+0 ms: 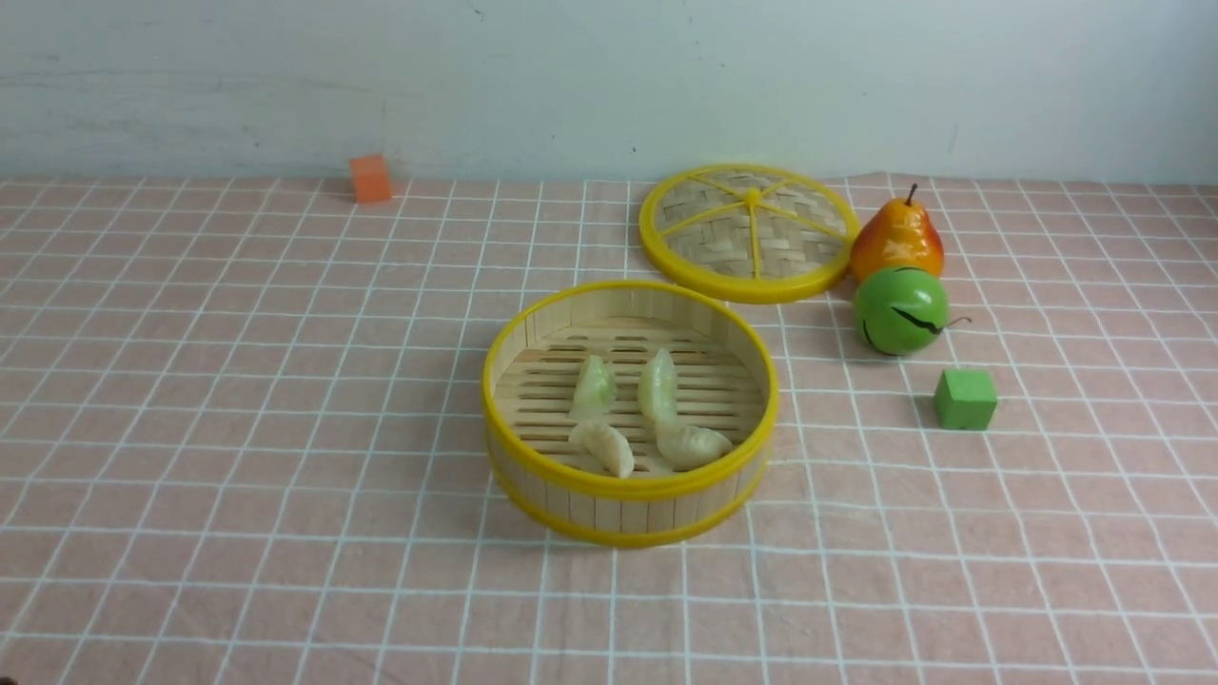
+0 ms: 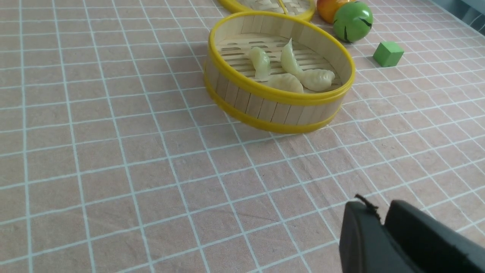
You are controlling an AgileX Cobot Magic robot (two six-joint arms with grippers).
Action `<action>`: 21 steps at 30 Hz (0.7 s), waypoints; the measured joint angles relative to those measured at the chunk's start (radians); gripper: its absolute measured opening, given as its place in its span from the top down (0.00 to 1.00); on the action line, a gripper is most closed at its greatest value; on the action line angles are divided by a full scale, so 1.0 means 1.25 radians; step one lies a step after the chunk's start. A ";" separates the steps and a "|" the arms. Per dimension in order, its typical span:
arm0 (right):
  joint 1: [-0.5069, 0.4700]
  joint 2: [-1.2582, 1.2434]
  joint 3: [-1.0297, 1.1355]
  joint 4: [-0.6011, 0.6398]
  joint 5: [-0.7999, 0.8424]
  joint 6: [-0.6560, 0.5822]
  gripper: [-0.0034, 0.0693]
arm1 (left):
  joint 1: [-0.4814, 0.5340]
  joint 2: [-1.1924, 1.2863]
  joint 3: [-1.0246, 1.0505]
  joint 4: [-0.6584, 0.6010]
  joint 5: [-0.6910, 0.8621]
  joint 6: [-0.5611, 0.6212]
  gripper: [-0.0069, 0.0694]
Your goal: Put the dumplings into the steamer on the table with the pink tablecloth.
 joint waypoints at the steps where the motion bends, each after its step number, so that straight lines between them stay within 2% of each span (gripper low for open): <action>1: 0.000 0.000 -0.002 0.000 0.006 0.000 0.95 | 0.000 0.000 0.000 0.000 0.001 0.000 0.79; 21: 0.000 0.000 -0.005 0.009 0.022 0.002 0.94 | 0.000 0.000 0.000 0.000 0.001 0.000 0.77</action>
